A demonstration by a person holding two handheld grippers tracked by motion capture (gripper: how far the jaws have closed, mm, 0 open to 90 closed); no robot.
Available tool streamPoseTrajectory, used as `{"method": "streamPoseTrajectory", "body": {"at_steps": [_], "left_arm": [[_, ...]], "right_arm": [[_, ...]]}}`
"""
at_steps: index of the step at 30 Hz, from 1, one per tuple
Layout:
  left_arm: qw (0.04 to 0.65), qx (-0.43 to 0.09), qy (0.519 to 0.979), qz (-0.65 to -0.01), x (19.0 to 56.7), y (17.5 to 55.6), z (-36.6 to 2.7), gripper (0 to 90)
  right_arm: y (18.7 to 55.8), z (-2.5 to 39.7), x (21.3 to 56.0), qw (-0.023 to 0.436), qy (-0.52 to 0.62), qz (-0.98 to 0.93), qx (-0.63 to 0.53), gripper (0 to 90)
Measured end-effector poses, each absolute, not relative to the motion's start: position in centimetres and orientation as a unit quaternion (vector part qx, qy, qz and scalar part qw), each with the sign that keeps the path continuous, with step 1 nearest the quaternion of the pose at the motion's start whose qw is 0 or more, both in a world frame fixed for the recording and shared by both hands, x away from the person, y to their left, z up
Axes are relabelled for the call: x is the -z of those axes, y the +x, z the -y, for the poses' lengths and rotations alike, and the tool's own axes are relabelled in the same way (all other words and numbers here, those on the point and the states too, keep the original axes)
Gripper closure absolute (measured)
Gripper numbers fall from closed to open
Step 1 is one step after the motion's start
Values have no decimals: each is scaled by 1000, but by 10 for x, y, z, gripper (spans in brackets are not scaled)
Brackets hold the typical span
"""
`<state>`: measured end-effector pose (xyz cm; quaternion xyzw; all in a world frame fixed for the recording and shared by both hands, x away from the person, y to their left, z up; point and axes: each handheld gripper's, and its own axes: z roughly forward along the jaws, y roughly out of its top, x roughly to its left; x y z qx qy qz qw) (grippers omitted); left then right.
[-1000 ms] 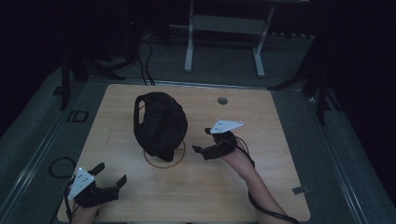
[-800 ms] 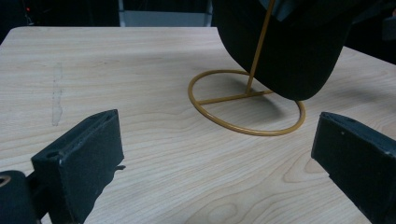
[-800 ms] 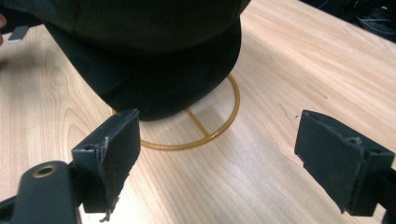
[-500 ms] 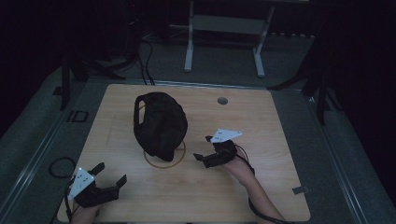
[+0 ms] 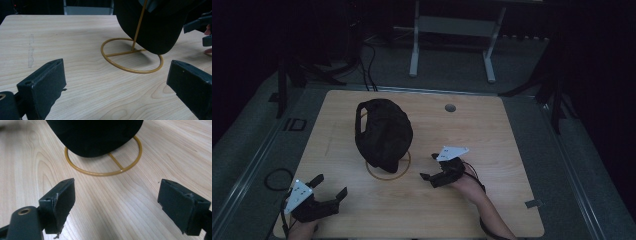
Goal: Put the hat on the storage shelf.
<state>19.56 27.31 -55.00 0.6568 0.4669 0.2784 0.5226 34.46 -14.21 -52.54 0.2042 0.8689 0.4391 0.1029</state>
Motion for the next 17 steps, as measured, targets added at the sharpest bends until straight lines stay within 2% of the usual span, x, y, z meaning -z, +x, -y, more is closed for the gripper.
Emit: {"method": "streamPoseTrajectory", "body": {"at_steps": [17], "left_arm": [[523,-277,657,-467,550,196,-273,26]], "right_arm": [[335,160,537,121,209,-867,-436,145]]}}
